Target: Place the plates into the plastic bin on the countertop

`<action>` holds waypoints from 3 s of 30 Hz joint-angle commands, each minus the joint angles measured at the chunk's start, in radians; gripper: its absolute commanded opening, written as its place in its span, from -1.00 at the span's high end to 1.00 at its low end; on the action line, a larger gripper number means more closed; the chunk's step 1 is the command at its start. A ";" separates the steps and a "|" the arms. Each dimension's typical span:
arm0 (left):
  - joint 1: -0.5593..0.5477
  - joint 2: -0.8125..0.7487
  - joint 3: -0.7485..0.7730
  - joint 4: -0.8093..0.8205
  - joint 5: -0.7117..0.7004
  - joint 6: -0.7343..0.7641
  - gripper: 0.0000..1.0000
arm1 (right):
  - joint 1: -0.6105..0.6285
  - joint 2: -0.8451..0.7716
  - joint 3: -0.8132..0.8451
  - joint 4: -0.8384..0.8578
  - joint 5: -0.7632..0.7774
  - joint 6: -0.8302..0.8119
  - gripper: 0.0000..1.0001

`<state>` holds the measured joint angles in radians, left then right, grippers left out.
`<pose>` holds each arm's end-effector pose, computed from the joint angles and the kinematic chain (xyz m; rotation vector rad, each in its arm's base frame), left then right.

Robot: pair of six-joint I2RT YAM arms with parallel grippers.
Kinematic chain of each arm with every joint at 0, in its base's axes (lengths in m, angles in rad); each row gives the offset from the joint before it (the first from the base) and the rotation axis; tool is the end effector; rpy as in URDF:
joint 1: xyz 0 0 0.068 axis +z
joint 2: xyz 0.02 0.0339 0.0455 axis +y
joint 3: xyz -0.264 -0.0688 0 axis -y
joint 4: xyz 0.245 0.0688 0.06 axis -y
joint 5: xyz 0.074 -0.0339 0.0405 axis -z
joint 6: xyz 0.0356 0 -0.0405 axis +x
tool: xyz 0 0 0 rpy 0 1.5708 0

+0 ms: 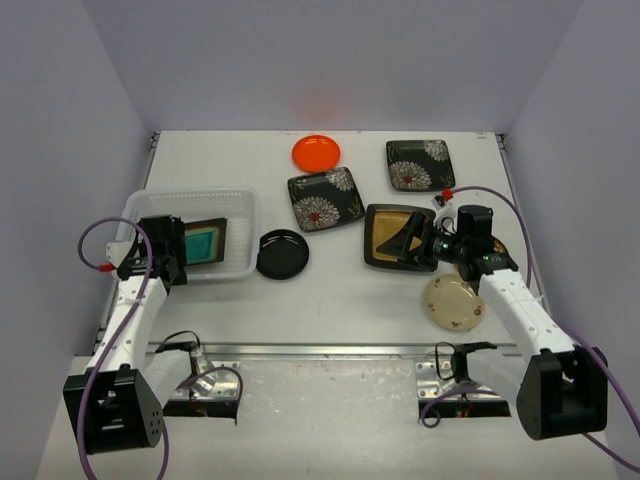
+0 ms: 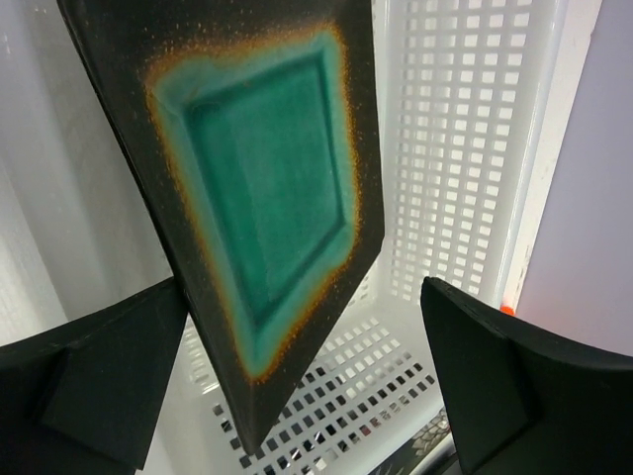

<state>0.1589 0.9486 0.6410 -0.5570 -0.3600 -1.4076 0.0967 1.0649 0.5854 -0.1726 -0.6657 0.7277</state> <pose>0.1831 0.0420 0.2294 -1.7801 1.5631 -0.1603 0.2150 0.0430 0.2227 0.3378 2.2954 1.1776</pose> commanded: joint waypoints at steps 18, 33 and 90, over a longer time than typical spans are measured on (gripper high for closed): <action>0.007 -0.184 0.353 0.088 0.533 0.805 -1.00 | 0.187 0.067 -0.002 0.338 0.311 0.263 -0.98; -0.016 -0.409 0.077 0.122 0.467 0.985 -1.00 | 0.587 0.455 0.110 0.395 1.070 0.911 -0.96; -0.185 -0.501 0.040 0.138 0.439 0.966 -1.00 | 0.482 0.270 -0.542 0.907 1.381 1.396 1.00</action>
<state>-0.0185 0.4550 0.6724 -0.4580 0.0848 -0.4489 0.5816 1.5193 0.0810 0.8040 0.6653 2.0452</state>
